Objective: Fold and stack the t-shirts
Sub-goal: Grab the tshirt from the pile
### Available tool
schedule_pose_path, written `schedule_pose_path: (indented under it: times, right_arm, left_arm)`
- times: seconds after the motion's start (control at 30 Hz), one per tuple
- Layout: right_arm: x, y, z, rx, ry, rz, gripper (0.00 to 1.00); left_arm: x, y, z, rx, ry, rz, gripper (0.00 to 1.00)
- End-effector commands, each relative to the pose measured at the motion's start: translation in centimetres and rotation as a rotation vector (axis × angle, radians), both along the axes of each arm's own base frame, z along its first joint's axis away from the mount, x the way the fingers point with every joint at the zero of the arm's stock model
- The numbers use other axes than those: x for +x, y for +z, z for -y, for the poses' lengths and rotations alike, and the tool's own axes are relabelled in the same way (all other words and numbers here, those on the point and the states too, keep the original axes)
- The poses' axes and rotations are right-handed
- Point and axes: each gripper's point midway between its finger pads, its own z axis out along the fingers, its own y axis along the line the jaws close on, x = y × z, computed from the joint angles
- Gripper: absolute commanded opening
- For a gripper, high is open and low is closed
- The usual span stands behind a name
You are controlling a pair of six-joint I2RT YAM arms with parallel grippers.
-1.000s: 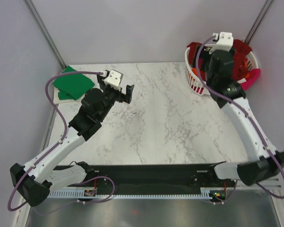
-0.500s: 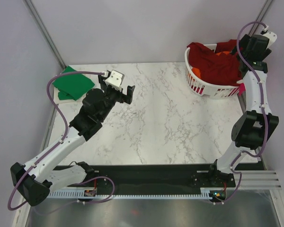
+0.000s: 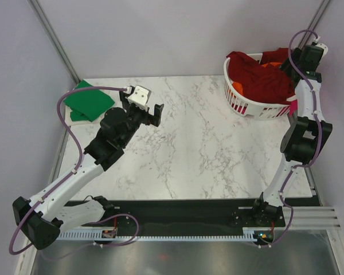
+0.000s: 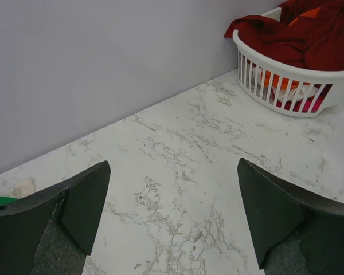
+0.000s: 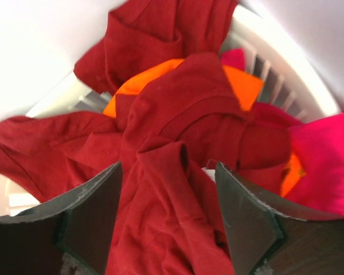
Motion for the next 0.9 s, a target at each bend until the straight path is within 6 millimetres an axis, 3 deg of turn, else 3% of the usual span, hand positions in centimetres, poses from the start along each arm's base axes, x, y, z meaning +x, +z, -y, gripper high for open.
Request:
schedule_pose_path:
  times: [0.0, 0.13, 0.27, 0.37, 0.6, 0.7, 0.8, 0.83, 0.87]
  right_arm:
    - [1.2, 3.0, -1.2, -0.004, 0.047, 0.077, 0.7]
    - [1.6, 2.1, -1.9, -0.01, 0.059, 0.06, 0.51]
    - [2.0, 1.8, -2.4, -0.016, 0.074, 0.055, 0.17]
    - [1.8, 2.2, -2.6, -0.021, 0.081, 0.057, 0.0]
    - [0.4, 3.6, -2.3, -0.064, 0.061, 0.058, 0.0]
    - [0.3, 4.5, -3.4, -0.059, 0.096, 0.074, 0.0]
    - [0.0, 7.7, -6.5, -0.075, 0.162, 0.121, 0.0]
    - [-0.2, 11.2, -9.7, -0.094, 0.22, 0.18, 0.0]
    - [-0.7, 12.7, -11.9, -0.114, 0.277, 0.186, 0.0]
  left_arm:
    - [-0.2, 1.2, 0.1, 0.007, -0.009, 0.032, 1.0]
    - [-0.2, 1.0, 0.2, 0.01, -0.012, 0.027, 1.0]
    - [-0.2, 1.1, 0.1, 0.009, -0.011, 0.028, 1.0]
    - [-0.3, 1.1, 0.1, 0.009, -0.012, 0.028, 1.0]
    - [-0.3, 1.2, 0.1, 0.007, -0.012, 0.03, 1.0]
    - [-0.2, 1.1, 0.1, 0.008, -0.012, 0.027, 1.0]
    - [-0.1, 0.9, -0.2, 0.014, 0.008, 0.025, 1.0]
    - [0.2, 0.9, -0.4, 0.023, 0.023, 0.027, 1.0]
    - [0.4, 0.8, -0.8, 0.027, 0.052, 0.025, 1.0]
